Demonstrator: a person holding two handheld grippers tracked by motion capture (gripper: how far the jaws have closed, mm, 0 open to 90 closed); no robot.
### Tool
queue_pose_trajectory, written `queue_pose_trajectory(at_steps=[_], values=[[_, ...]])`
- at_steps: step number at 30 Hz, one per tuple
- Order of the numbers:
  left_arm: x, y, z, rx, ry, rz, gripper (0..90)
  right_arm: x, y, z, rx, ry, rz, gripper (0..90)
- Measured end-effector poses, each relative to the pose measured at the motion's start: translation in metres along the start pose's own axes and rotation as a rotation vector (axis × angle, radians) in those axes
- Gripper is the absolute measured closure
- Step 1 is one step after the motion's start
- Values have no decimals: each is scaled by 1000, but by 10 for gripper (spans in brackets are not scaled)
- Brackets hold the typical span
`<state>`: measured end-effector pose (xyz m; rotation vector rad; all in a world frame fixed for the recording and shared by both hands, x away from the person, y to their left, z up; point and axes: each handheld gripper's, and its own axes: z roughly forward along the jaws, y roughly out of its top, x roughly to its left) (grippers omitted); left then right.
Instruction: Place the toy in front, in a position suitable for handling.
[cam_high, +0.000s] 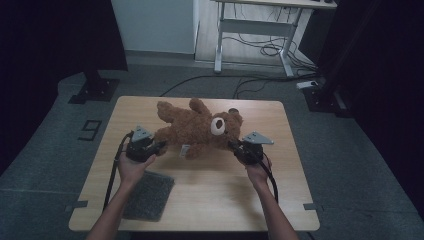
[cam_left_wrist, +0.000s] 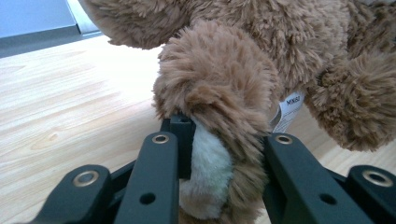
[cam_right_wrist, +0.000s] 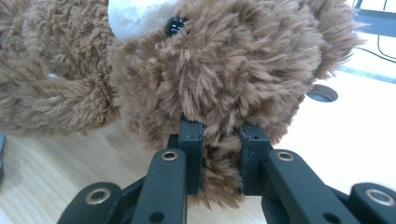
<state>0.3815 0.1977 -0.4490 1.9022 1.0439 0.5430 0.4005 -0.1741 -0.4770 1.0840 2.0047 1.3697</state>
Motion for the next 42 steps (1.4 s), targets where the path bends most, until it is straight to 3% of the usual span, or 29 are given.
queue_pose_trajectory(at_steps=[10,14,19,34,42], values=[[-25,-9,9,17,-51,30,727,-12,-22,-27,18,-13,8,758],[-36,-16,13,40,-57,52,725,-16,-36,-35,36,-13,12,756],[-46,-29,29,92,-79,44,720,-23,-52,-37,70,-19,29,751],[-49,-38,35,127,-115,5,650,-35,-65,-28,104,-32,49,654],[-45,-41,31,134,-118,4,470,-38,-67,-23,90,-48,55,617]])
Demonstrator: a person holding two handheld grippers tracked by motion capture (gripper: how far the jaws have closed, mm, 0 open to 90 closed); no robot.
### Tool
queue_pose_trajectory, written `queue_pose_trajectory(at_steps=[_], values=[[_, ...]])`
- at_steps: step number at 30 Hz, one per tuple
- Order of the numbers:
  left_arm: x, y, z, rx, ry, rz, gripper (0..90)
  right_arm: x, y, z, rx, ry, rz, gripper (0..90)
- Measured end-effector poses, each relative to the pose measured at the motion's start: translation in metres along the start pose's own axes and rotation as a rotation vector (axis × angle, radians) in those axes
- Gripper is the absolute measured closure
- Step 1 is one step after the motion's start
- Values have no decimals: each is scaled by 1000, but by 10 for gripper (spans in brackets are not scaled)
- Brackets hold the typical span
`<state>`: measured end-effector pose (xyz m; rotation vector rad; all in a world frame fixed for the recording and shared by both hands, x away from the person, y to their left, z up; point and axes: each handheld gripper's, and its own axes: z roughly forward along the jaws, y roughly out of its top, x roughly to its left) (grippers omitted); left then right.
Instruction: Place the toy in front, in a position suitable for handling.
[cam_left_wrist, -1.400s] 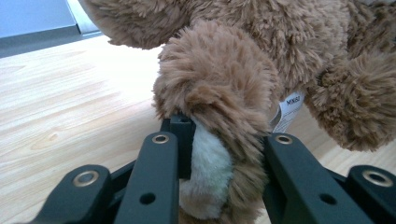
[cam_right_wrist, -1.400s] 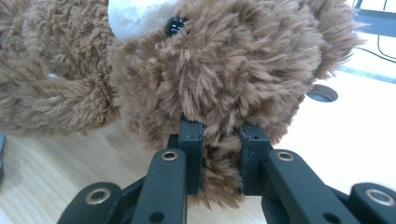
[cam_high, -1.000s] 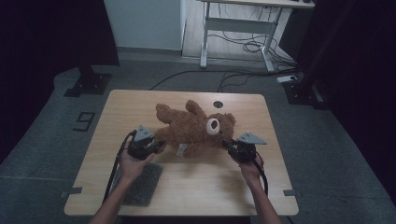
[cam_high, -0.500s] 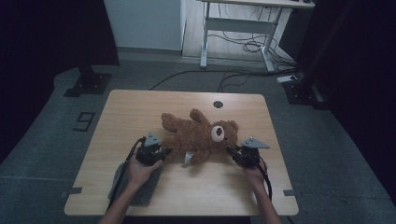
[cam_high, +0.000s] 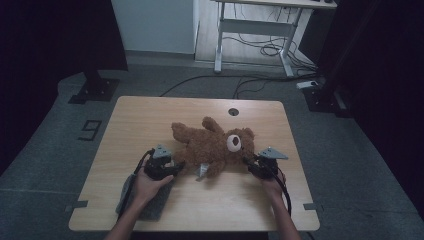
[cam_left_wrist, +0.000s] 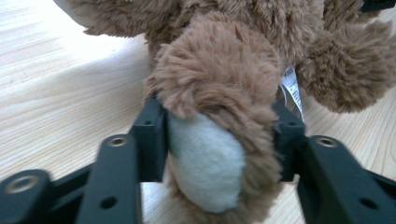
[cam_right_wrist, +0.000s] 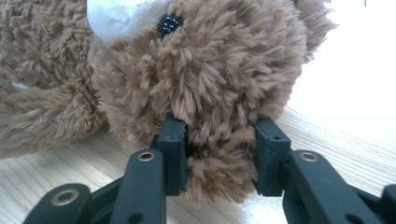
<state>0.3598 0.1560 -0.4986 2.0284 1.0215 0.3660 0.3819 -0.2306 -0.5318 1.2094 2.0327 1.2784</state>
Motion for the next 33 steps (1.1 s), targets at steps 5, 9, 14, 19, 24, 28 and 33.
queue_pose_trajectory(at_steps=[5,9,14,19,24,28,33], values=[[1,-6,-15,-18,63,13,336,3,1,-4,-10,-5,-8,567],[5,-14,-33,-30,102,-7,295,4,0,-5,-10,-6,-9,556],[10,-24,-45,-32,111,-42,266,6,-2,-6,-10,-11,-15,547],[15,-33,-53,-25,102,-64,250,8,-5,-8,-15,-22,-12,522],[14,-39,-58,-10,97,-65,245,9,-6,-9,-15,-24,-11,498],[12,-45,-60,1,92,-70,241,9,-7,-12,-20,-22,-4,474],[9,-51,-59,28,97,-60,236,9,-7,-16,-40,-16,1,465]])
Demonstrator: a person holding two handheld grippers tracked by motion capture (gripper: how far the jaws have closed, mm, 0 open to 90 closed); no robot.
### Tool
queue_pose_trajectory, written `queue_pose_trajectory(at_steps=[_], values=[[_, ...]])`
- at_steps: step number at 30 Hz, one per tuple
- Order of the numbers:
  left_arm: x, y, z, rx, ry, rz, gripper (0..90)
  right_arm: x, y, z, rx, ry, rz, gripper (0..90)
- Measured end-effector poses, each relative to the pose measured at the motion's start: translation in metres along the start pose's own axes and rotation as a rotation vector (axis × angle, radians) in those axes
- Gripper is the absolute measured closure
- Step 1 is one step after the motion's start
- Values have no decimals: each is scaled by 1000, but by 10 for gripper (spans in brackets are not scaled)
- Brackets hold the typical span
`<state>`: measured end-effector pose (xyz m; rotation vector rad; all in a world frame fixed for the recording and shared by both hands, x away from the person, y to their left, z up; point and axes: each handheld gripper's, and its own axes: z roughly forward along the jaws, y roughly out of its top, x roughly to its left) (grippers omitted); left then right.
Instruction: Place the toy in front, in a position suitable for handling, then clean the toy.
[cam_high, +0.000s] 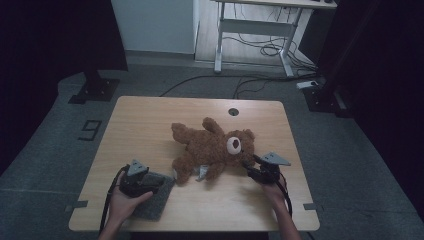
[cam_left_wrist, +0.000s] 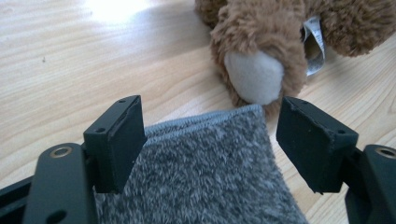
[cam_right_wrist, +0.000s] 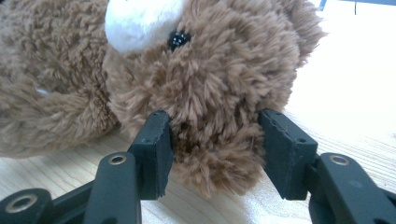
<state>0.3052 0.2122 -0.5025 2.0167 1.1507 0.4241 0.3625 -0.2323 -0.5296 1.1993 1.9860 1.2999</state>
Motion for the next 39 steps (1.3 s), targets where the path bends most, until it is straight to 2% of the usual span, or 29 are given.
queue_pose_trajectory(at_steps=[9,15,19,22,23,27,30,32,33,34,35,36,37,38,39], values=[[-1,-6,-1,23,-4,-1,233,-1,-1,-2,-4,4,10,459],[-10,-8,7,59,-8,11,144,-2,-2,-3,-8,-1,12,452],[-19,-10,15,97,-7,30,139,-2,-3,-3,-6,-2,15,451],[-24,-13,24,147,-10,50,136,-2,-3,-3,-5,0,16,451],[-25,-16,29,171,12,61,142,-2,-3,-3,-3,0,12,451],[-25,-18,33,184,39,75,151,-1,-4,-2,-2,0,15,451],[-23,-19,34,183,72,83,211,-1,-4,-1,3,-1,11,449],[-21,-20,33,174,73,77,237,-1,-4,-1,3,-1,11,448],[-19,-20,32,171,73,76,276,0,-4,-1,3,-1,12,448],[-17,-20,31,163,77,71,369,0,-4,-1,4,-2,13,449],[-15,-21,29,157,82,71,369,0,-4,-1,4,-2,13,449],[-13,-21,28,153,86,71,475,0,-4,-1,4,-2,16,447],[-11,-22,27,147,86,69,475,0,-4,-1,4,-2,16,447],[-10,-22,27,142,88,67,534,0,-4,-2,6,-4,14,444],[-9,-23,27,138,90,67,534,0,-4,-2,6,-4,14,444]])
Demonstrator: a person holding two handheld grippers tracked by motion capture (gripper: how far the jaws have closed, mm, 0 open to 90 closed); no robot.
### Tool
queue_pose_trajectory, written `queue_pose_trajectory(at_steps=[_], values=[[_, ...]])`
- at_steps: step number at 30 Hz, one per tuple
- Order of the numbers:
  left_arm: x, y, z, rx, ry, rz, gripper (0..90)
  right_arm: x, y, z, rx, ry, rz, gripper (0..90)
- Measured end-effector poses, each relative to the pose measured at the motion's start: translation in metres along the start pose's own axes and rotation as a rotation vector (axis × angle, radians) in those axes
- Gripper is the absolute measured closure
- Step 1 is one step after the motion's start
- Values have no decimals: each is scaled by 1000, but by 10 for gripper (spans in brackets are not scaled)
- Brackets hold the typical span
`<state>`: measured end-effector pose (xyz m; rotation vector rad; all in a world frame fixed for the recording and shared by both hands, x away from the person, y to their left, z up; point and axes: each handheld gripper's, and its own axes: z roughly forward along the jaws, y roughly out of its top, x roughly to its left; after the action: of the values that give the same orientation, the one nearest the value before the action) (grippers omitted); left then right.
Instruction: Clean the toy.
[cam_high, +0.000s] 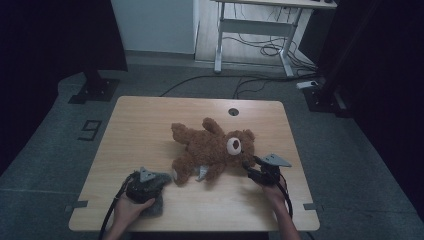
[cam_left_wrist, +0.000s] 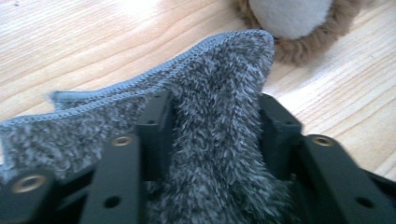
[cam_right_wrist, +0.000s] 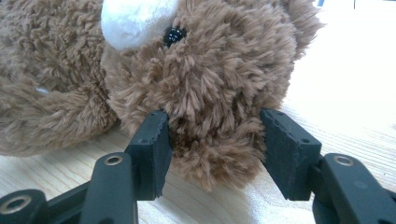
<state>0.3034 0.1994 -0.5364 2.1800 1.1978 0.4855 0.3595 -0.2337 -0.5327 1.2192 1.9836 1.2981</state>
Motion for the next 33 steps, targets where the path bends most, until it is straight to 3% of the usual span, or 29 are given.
queue_pose_trajectory(at_steps=[3,7,10,16,21,26,29,33], values=[[2,0,0,-6,15,8,660,0,2,-5,-14,2,6,438],[7,-1,-2,-18,-1,-6,726,-3,3,-11,-37,3,15,418],[10,-1,-5,-44,14,-11,747,-6,3,-11,-40,2,23,409],[15,5,-24,-144,-17,-51,762,-4,2,-7,-27,6,13,391],[13,13,-38,-216,-40,-61,762,-1,4,-9,-37,6,8,374],[8,20,-41,-243,-76,-56,761,2,8,-17,-67,29,20,382],[2,27,-41,-251,-85,-41,762,9,14,-24,-91,43,-1,372],[-6,44,-42,-282,-92,-19,762,6,18,-25,-103,14,0,358]])
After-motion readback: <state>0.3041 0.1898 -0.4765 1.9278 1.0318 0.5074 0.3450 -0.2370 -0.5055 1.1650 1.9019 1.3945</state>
